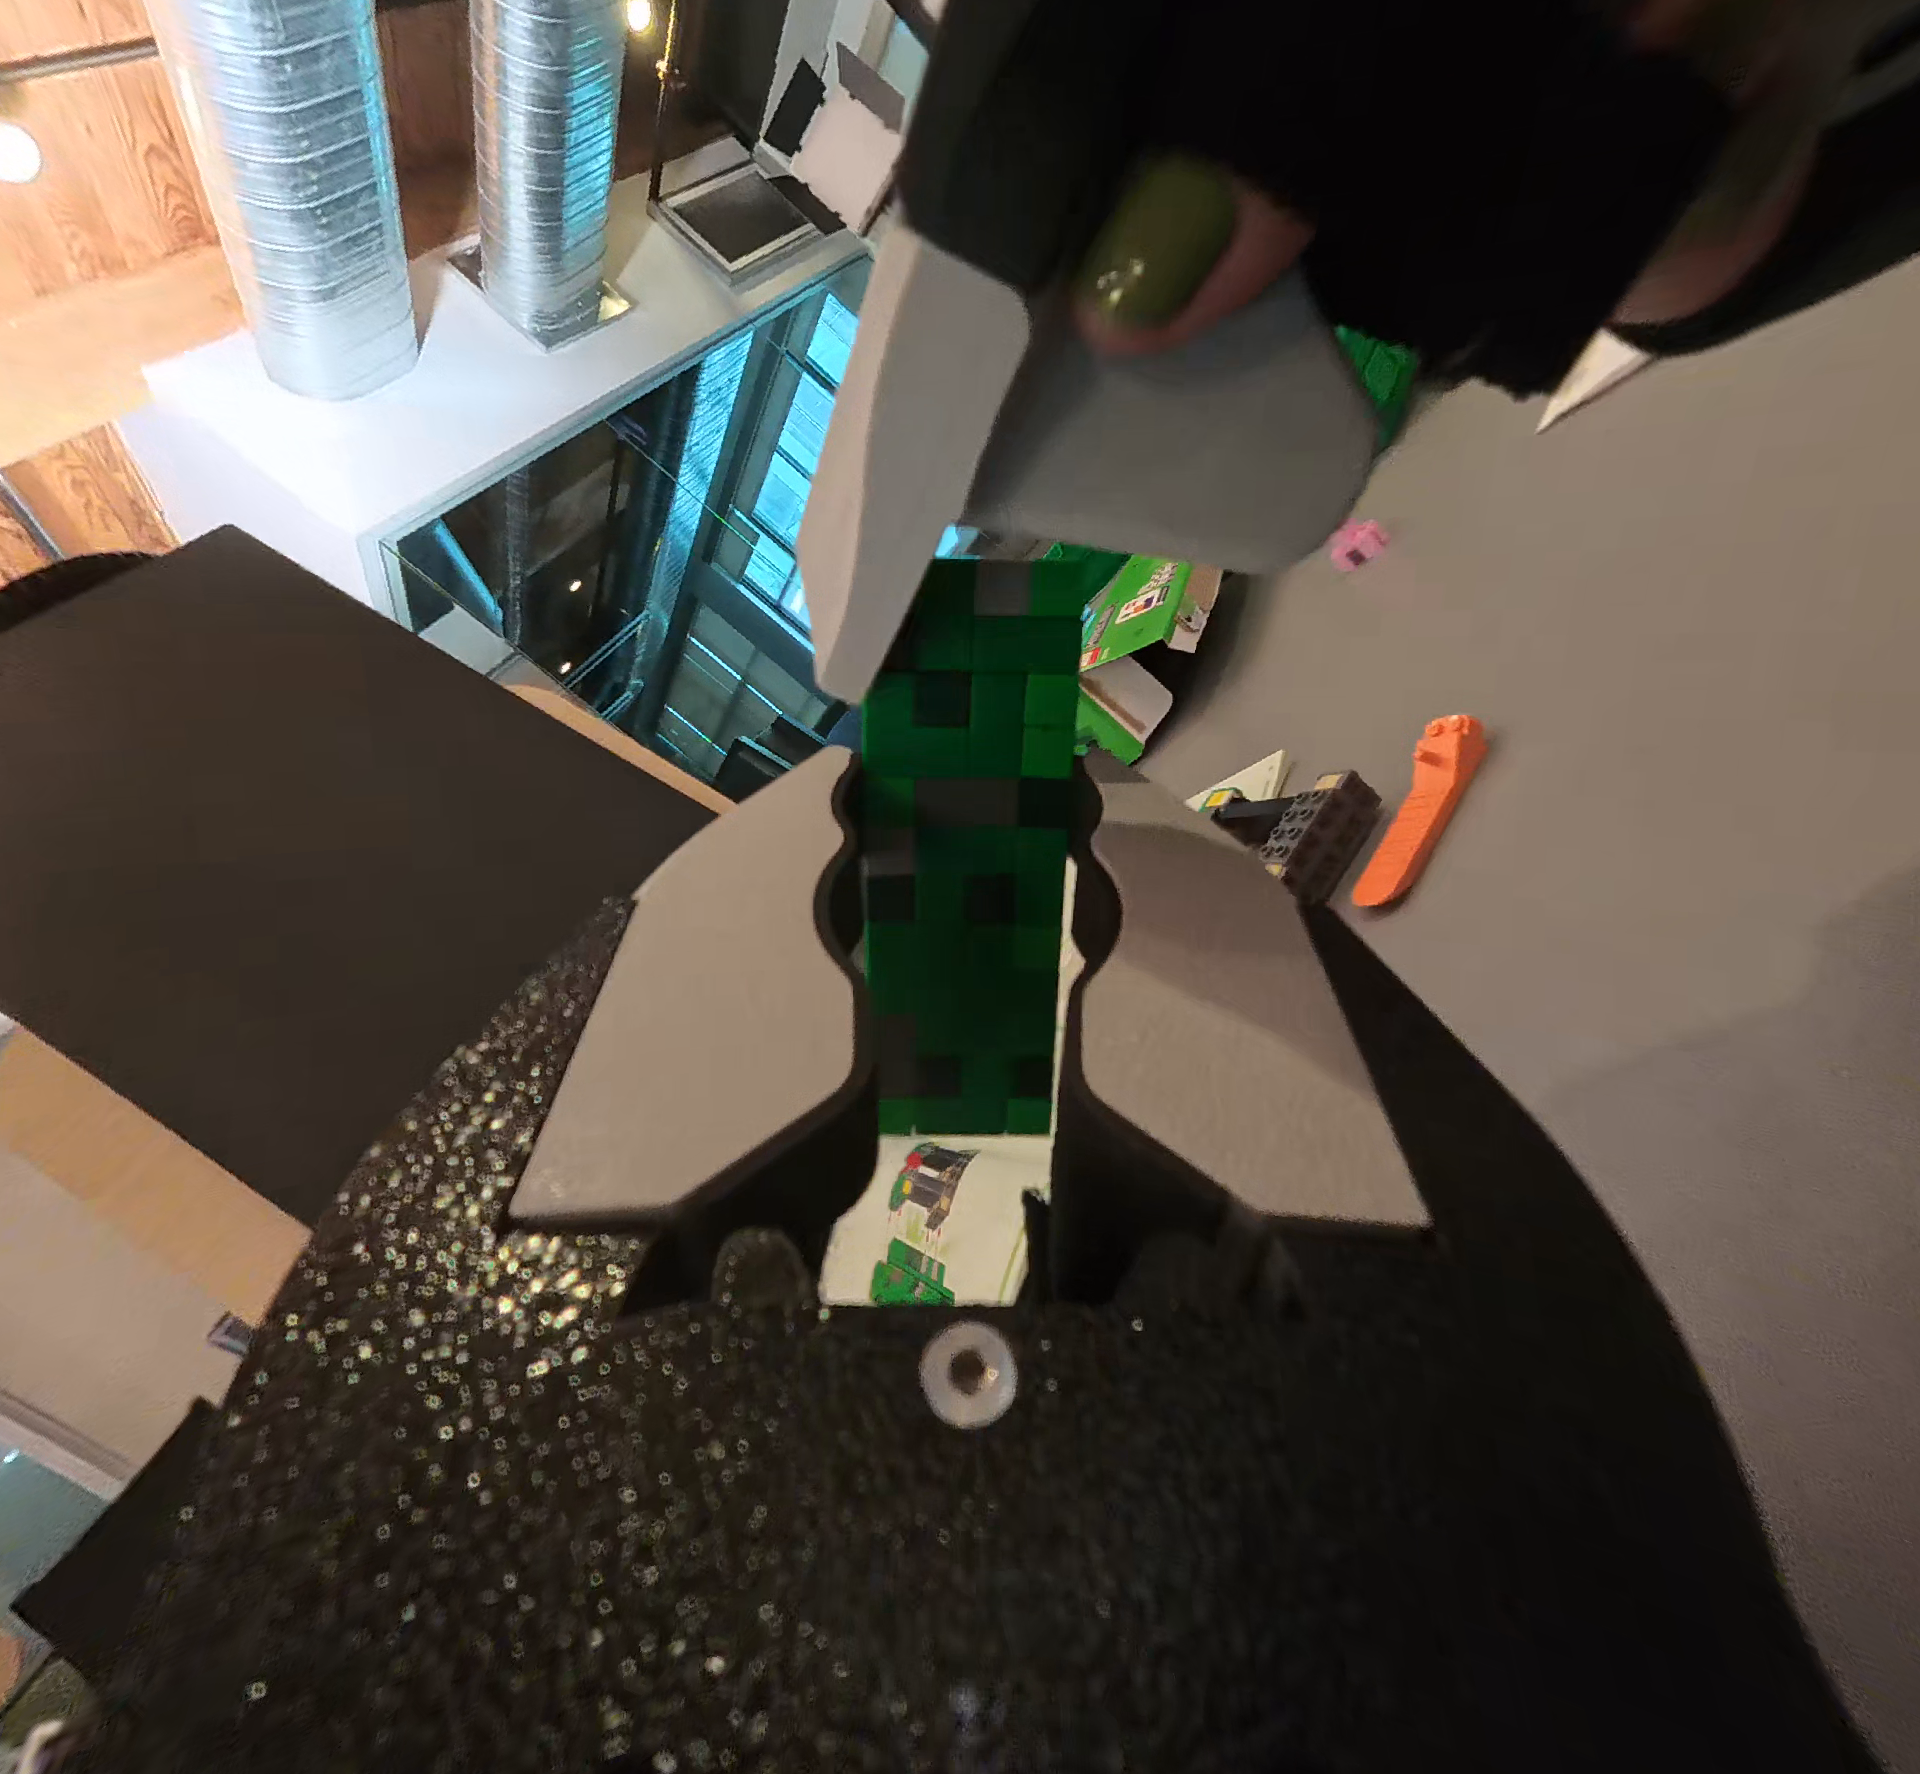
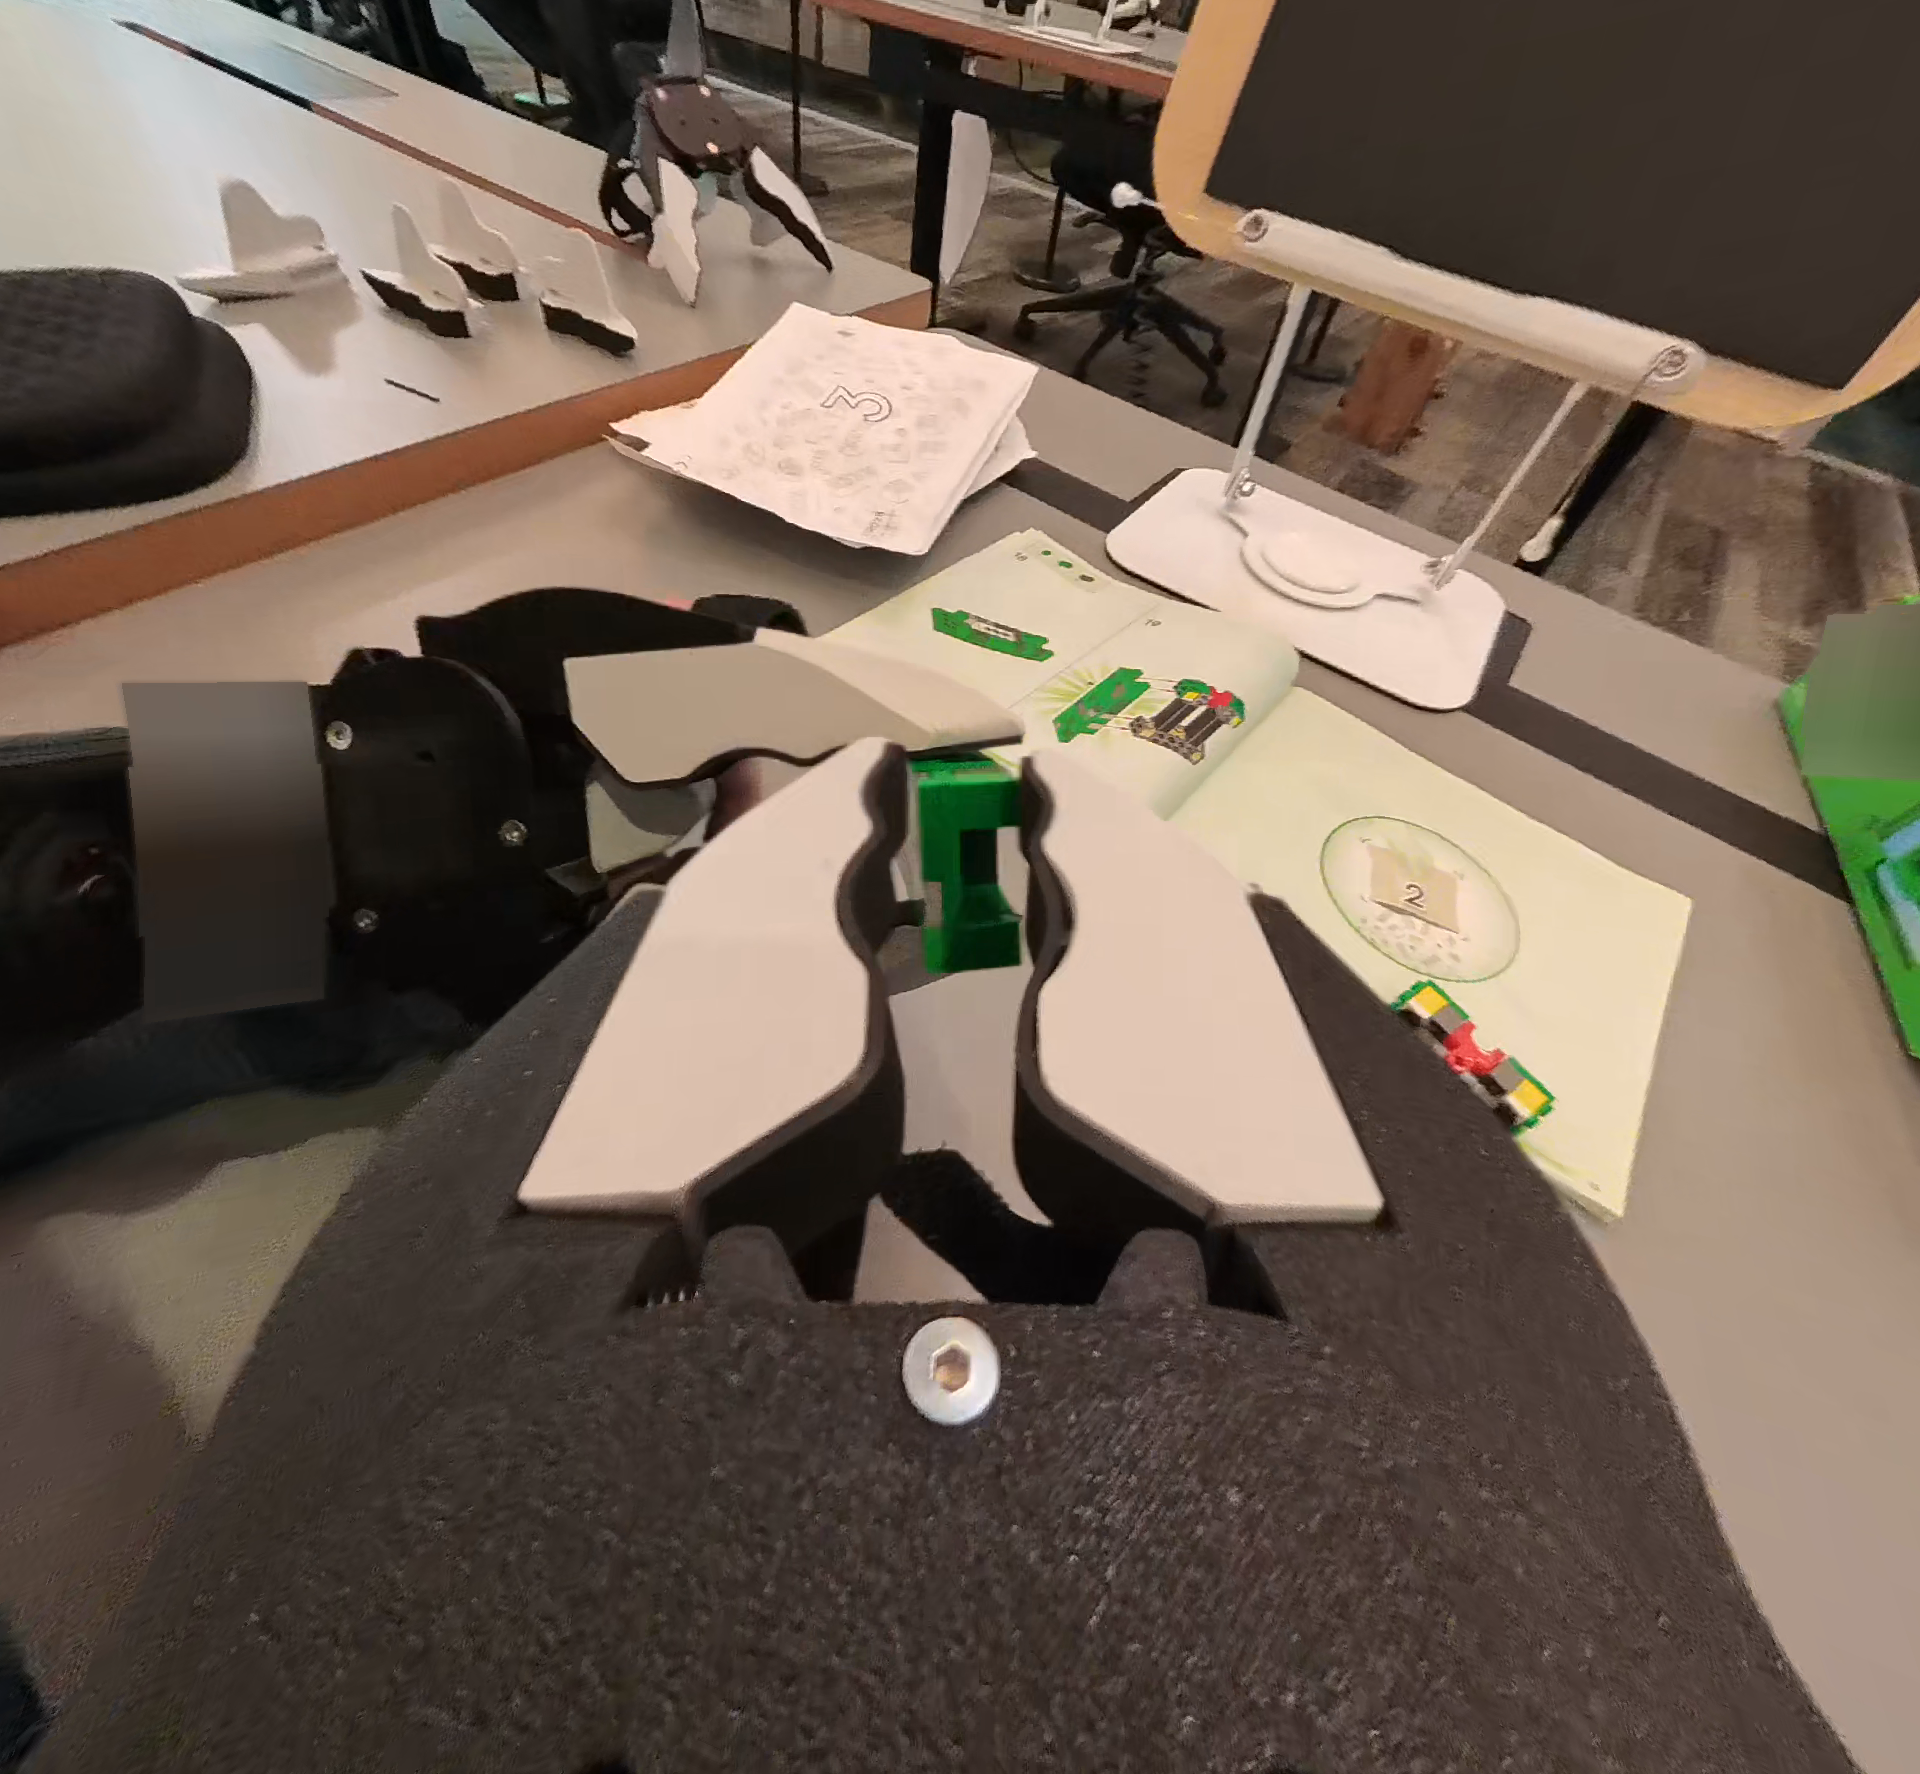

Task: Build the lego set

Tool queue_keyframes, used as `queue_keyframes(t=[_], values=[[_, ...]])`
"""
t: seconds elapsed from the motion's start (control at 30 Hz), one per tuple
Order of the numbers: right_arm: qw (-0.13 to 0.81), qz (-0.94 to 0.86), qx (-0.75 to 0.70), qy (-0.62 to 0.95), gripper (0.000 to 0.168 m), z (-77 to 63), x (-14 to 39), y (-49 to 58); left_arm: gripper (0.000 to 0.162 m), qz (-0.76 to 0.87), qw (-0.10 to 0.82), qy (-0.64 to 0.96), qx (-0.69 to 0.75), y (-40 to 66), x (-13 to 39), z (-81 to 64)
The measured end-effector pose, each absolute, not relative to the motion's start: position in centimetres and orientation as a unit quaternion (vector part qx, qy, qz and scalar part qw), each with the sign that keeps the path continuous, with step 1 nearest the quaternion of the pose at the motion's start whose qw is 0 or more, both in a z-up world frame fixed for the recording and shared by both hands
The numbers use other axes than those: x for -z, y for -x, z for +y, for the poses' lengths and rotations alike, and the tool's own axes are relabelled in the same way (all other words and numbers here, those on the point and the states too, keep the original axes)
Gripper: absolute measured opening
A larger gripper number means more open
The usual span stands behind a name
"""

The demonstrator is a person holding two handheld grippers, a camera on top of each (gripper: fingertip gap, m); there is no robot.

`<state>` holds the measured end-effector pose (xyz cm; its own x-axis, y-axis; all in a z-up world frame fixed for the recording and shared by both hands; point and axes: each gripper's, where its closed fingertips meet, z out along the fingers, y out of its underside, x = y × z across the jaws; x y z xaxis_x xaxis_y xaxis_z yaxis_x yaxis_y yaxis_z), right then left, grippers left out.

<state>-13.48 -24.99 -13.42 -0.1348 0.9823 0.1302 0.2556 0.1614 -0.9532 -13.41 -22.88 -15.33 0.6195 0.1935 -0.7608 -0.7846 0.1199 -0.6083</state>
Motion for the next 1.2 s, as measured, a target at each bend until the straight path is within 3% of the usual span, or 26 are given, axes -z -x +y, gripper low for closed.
queue_keyframes(t=[0.23,0.3,0.37,0.57,0.67,0.8,0.83,0.9,0.97,1.07,1.2], values=[[0.451,-0.632,-0.405,0.484,0.017,-24.9,13.7,13.6,0.038,0.268,0.695,0.556,-0.368,13.6,15.6,-22.7],[0.458,-0.623,-0.405,0.488,0.017,-24.4,13.6,13.6,0.057,0.265,0.687,0.550,-0.394,13.7,15.5,-22.6],[0.452,-0.611,-0.418,0.498,0.018,-24.1,13.5,13.6,0.063,0.263,0.671,0.549,-0.423,14.0,15.5,-22.4],[0.421,-0.603,-0.439,0.515,0.018,-24.1,14.0,13.6,0.053,0.270,0.643,0.545,-0.464,14.1,15.7,-22.1],[0.412,-0.603,-0.445,0.518,0.017,-24.2,14.2,13.7,0.040,0.274,0.633,0.557,-0.462,14.3,16.2,-22.0],[0.408,-0.594,-0.464,0.515,0.017,-24.2,14.1,13.6,0.038,0.266,0.637,0.569,-0.447,14.4,16.1,-21.9],[0.410,-0.590,-0.475,0.507,0.020,-24.1,13.8,13.5,0.038,0.262,0.638,0.573,-0.443,14.5,16.1,-21.9],[0.431,-0.570,-0.480,0.509,0.040,-22.3,13.0,13.0,0.038,0.251,0.638,0.584,-0.434,14.9,16.3,-21.9],[0.449,-0.545,-0.465,0.533,0.043,-18.7,13.0,12.3,0.038,0.232,0.649,0.592,-0.417,15.4,16.3,-22.0],[0.454,-0.541,-0.399,0.585,0.035,-12.2,15.8,11.5,0.038,0.184,0.678,0.609,-0.369,16.5,15.9,-22.2],[0.331,-0.571,-0.376,0.650,0.034,-7.7,21.4,11.7,0.038,0.127,0.722,0.620,-0.277,17.7,15.6,-22.6]])
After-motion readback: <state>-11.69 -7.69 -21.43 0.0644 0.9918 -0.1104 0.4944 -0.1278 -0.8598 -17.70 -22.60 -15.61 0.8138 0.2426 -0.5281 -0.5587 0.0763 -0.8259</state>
